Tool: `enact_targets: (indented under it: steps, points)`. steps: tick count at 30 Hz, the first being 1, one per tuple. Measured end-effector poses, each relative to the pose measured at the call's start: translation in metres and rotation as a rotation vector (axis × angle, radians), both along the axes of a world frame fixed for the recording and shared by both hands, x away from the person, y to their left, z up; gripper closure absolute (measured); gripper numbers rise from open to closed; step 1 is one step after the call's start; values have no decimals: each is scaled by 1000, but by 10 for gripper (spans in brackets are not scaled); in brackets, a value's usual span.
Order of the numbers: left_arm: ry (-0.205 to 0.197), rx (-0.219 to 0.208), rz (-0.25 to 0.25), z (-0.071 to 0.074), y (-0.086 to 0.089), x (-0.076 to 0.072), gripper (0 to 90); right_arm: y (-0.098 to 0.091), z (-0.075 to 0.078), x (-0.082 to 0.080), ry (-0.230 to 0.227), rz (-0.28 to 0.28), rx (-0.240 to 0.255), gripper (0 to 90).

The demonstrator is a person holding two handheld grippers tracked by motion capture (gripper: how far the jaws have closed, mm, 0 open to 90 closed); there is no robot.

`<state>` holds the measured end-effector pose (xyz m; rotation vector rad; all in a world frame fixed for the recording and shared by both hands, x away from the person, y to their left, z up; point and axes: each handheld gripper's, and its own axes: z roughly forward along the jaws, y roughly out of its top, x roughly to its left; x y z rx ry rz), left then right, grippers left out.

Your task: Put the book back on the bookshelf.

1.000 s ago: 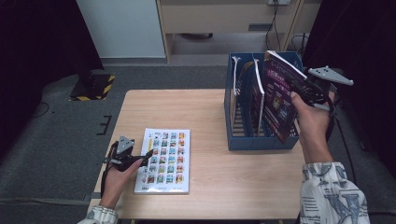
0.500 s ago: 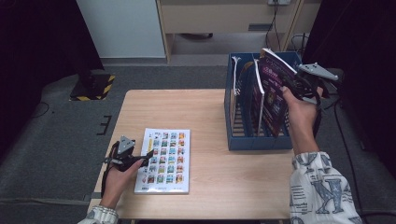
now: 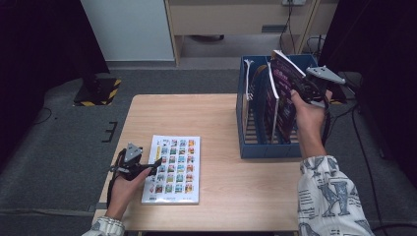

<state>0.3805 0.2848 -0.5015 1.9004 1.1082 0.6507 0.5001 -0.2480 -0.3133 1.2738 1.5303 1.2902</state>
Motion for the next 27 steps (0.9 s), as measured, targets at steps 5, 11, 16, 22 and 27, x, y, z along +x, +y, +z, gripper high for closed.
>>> enact_targets:
  steps: [5,11,16,22,27]
  points:
    - [0,2,0,0,0,0,71,0,-6,2,1,-6,3,841]
    - [1,4,-2,0,-1,0,71,-4,-9,4,-1,-16,14,841]
    - [1,12,-7,-1,-1,0,76,-7,-11,7,-9,-24,27,841]
    - [0,23,-7,-1,-2,0,77,-8,-17,11,-14,-38,37,841]
    - [2,29,-11,-2,-3,1,77,-9,-22,12,-25,-43,42,841]
